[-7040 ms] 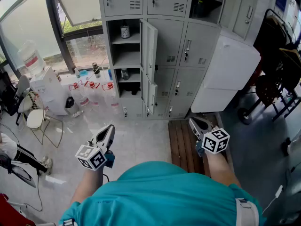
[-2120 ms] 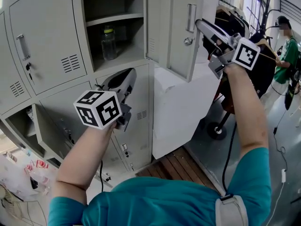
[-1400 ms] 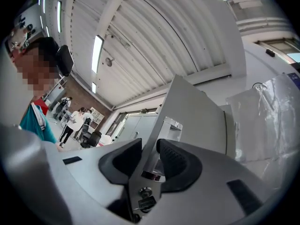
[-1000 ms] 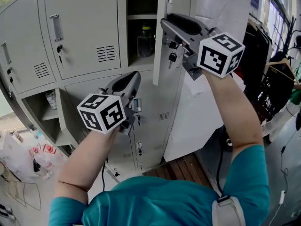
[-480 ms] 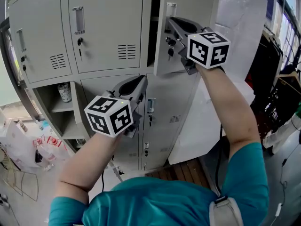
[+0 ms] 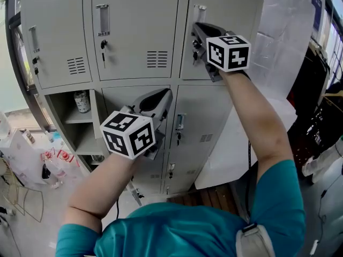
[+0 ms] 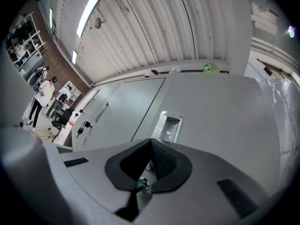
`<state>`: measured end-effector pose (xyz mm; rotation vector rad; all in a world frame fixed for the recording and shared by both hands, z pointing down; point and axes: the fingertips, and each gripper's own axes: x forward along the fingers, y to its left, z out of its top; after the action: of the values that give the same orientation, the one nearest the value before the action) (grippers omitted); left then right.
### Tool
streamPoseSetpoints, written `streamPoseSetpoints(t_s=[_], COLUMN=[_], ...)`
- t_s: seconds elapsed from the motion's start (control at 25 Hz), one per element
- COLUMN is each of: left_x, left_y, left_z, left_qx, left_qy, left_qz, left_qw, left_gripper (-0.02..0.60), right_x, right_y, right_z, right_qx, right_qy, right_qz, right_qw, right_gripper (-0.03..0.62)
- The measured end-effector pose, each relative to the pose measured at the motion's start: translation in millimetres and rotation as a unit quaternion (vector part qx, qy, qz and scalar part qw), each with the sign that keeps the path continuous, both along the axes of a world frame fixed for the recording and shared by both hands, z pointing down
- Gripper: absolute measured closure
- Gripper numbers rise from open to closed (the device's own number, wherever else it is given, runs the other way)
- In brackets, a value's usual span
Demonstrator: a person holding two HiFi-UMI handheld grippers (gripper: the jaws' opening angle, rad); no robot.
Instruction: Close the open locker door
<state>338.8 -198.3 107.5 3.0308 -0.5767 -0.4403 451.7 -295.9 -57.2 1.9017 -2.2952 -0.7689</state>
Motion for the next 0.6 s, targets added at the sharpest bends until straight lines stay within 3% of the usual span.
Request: streamPoseSetpoints(t_s=[0.36, 0.6], left_x=[-7, -2], left_y=[-8, -7], left_z=[2, 3], left_qx=[-0.004, -0.003], left_qy=[-0.001, -0.003], left_qz=[-0.011, -0.012], left_qw=[0.9999, 0.9999], left_gripper=[0.578, 0.578], right_x=[4, 4], right_y=[-15, -14], right_z=[0, -1], right_qx=[0.013, 0.009], right_qy=[0.024, 0.010], right_qz=[0.033, 0.024], right_qw=[0.999, 1.000], right_gripper=[0.592, 0.592])
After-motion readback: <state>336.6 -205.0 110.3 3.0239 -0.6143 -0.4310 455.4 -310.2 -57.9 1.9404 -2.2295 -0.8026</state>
